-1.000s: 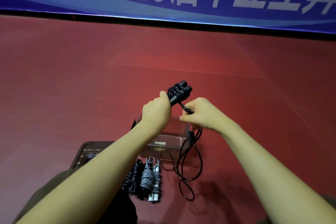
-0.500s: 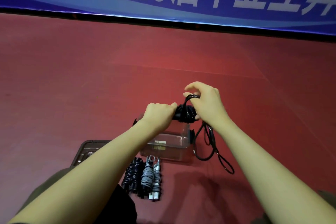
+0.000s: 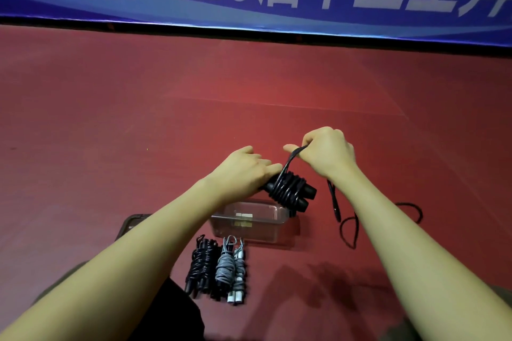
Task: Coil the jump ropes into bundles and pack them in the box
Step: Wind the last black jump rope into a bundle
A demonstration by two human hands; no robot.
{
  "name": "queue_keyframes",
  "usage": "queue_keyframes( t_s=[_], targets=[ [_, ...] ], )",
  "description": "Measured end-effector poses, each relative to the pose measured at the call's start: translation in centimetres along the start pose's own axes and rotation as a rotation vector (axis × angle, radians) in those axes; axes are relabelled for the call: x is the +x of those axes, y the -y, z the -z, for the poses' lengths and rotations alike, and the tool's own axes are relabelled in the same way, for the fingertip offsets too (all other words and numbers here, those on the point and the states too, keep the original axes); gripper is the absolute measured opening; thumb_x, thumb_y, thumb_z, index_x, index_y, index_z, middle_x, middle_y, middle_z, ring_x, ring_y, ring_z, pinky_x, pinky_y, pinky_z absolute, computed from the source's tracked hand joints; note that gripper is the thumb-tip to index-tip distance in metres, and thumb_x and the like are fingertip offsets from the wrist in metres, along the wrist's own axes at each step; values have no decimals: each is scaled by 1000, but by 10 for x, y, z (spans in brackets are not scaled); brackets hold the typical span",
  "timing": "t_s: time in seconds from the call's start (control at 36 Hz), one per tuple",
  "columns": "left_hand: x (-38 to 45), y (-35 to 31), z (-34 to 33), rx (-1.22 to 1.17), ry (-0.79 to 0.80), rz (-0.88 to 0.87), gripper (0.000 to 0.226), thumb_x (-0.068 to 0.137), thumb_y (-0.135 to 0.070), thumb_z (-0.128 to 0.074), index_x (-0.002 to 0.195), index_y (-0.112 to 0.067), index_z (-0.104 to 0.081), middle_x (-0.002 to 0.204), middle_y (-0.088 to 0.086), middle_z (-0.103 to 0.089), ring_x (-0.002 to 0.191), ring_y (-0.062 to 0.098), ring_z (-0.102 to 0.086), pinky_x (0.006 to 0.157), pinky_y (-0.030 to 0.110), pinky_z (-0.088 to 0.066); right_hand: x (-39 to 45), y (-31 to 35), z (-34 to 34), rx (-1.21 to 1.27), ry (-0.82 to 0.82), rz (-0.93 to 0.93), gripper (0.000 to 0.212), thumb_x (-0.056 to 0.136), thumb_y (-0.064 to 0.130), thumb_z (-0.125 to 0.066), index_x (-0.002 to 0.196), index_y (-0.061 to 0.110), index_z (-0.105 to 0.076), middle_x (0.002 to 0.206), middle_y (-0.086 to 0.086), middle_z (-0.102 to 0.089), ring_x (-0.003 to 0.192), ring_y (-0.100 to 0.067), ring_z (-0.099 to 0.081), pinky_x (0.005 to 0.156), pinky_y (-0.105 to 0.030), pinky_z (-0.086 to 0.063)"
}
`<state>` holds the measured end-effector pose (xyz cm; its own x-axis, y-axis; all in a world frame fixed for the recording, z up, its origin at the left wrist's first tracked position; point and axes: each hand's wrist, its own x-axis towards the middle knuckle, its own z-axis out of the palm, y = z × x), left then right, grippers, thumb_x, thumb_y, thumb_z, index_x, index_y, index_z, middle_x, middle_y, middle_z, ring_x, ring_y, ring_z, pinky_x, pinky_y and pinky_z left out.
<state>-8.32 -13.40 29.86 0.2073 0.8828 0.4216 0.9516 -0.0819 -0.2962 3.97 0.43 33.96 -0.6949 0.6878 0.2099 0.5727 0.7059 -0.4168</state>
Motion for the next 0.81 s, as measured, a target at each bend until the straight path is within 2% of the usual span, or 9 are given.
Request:
queue_keyframes(
  t_s=[0.11, 0.22, 0.28, 0.33, 0.42, 0.5, 0.56, 0.64, 0.81],
  targets=[
    [4, 1, 6, -6, -84, -54, 8, 79, -14, -39, 83, -18, -35, 57, -3, -50, 49, 21, -48, 51, 28, -39, 1, -6, -3, 50, 14, -30, 54, 82, 61, -58, 59, 12, -57, 61, 0, -54, 73, -30, -54, 68, -30, -41],
    [6, -9, 15, -164, -131, 26, 8, 77, -14, -39, 83, -15, -34, 57, 3, -52, 46, 25, -48, 43, 23, -32, -3, -10, -9, 128, 27, -37, 53, 85, 54, -59, 53, 13, -51, 55, -2, -46, 65, -30, -43, 65, -32, -43],
    [7, -17, 22, -291, -127, 185, 9, 80, -15, -41, 88, -10, -39, 62, 8, -55, 52, 32, -54, 45, 26, -29, -5, -11, -11, 172, 46, -1, 39, 81, 32, -59, 52, 14, -42, 58, -2, -45, 65, -26, -42, 64, -33, -41],
    [12, -21, 29, -410, -57, 415, 15, 88, -12, -47, 98, -2, -45, 78, 17, -62, 69, 44, -58, 53, 32, -28, -5, -8, -12, 200, 83, 7, 25, 79, 16, -51, 55, 18, -42, 67, -3, -53, 69, -24, -49, 66, -35, -43],
    [20, -21, 32, -528, -101, 668, 27, 92, -12, -50, 115, -3, -40, 91, 24, -65, 80, 46, -59, 57, 38, -36, -4, -1, -19, 155, 217, 37, 28, 86, 30, -58, 61, 20, -49, 70, 1, -57, 69, -23, -54, 65, -30, -42],
    [22, -16, 25, -598, -200, 813, 35, 92, -8, -49, 123, -4, -32, 81, 19, -63, 70, 43, -59, 56, 40, -44, -7, 6, -25, 177, 324, 80, 24, 81, 33, -68, 70, 14, -59, 63, 1, -55, 61, -21, -54, 59, -28, -43],
    [22, -12, 19, -553, -153, 877, 37, 91, -6, -45, 125, -5, -29, 75, 14, -57, 64, 39, -55, 54, 36, -39, -11, 10, -24, 179, 380, 133, 26, 82, 27, -67, 70, 5, -60, 56, -3, -54, 49, -16, -52, 51, -25, -41],
    [20, -9, 11, -512, -78, 941, 33, 90, -4, -43, 120, -5, -30, 77, 12, -53, 62, 35, -50, 56, 35, -37, -17, 15, -19, 194, 477, 167, 23, 83, 24, -67, 69, 7, -60, 51, -3, -53, 32, -9, -43, 39, -17, -36],
    [10, -2, -6, -337, 156, 1067, 14, 92, -3, -42, 104, -5, -34, 94, 17, -60, 74, 36, -54, 60, 38, -37, -22, 26, -10, 119, 484, 288, 21, 82, 19, -67, 63, 16, -60, 54, 3, -50, 51, -14, -46, 51, -24, -37]
  ],
)
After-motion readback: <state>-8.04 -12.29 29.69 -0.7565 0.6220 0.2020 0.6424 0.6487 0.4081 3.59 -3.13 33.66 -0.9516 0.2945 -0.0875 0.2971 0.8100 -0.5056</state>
